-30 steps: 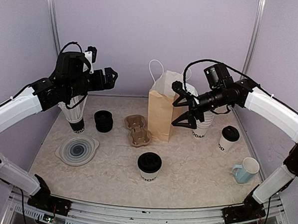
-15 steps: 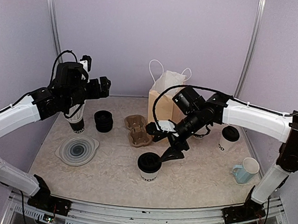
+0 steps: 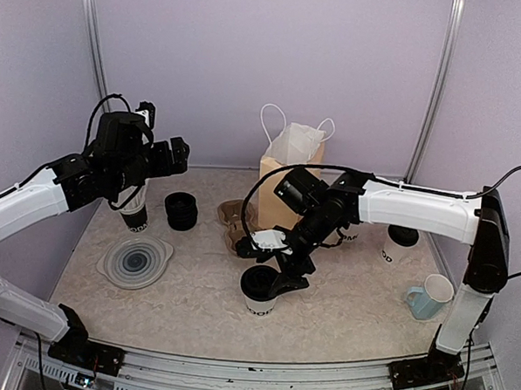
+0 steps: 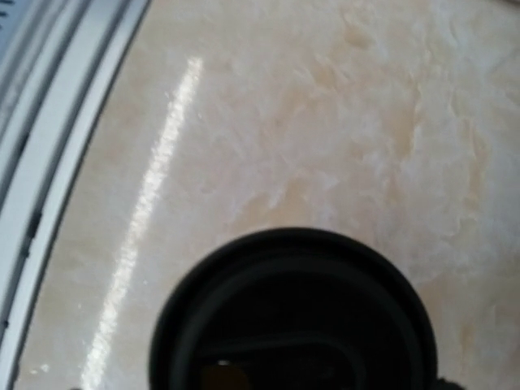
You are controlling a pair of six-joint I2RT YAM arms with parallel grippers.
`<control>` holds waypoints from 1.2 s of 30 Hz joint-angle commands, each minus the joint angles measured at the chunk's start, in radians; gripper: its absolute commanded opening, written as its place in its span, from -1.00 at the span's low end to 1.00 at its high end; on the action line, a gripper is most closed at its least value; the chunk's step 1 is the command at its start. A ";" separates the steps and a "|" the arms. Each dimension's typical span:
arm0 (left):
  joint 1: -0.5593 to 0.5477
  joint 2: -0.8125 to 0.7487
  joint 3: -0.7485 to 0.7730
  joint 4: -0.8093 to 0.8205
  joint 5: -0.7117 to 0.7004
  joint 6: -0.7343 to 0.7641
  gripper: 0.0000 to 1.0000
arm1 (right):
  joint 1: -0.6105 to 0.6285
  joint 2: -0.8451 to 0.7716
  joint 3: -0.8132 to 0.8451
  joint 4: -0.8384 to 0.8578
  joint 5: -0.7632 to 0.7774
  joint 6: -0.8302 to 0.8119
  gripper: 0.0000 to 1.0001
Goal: Pack the takeout coffee
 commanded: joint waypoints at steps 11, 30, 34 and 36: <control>0.002 0.001 -0.021 0.002 0.102 0.022 0.96 | 0.032 0.062 0.066 -0.033 0.063 0.021 0.80; 0.002 0.014 -0.013 0.008 0.152 0.022 0.92 | 0.042 0.025 0.063 -0.060 0.147 0.069 0.50; 0.002 0.022 0.004 0.012 0.167 0.025 0.92 | -0.002 -0.038 0.016 -0.058 0.144 0.090 0.48; 0.002 0.027 0.012 0.016 0.173 0.026 0.91 | -0.040 -0.066 -0.006 -0.062 0.132 0.103 0.47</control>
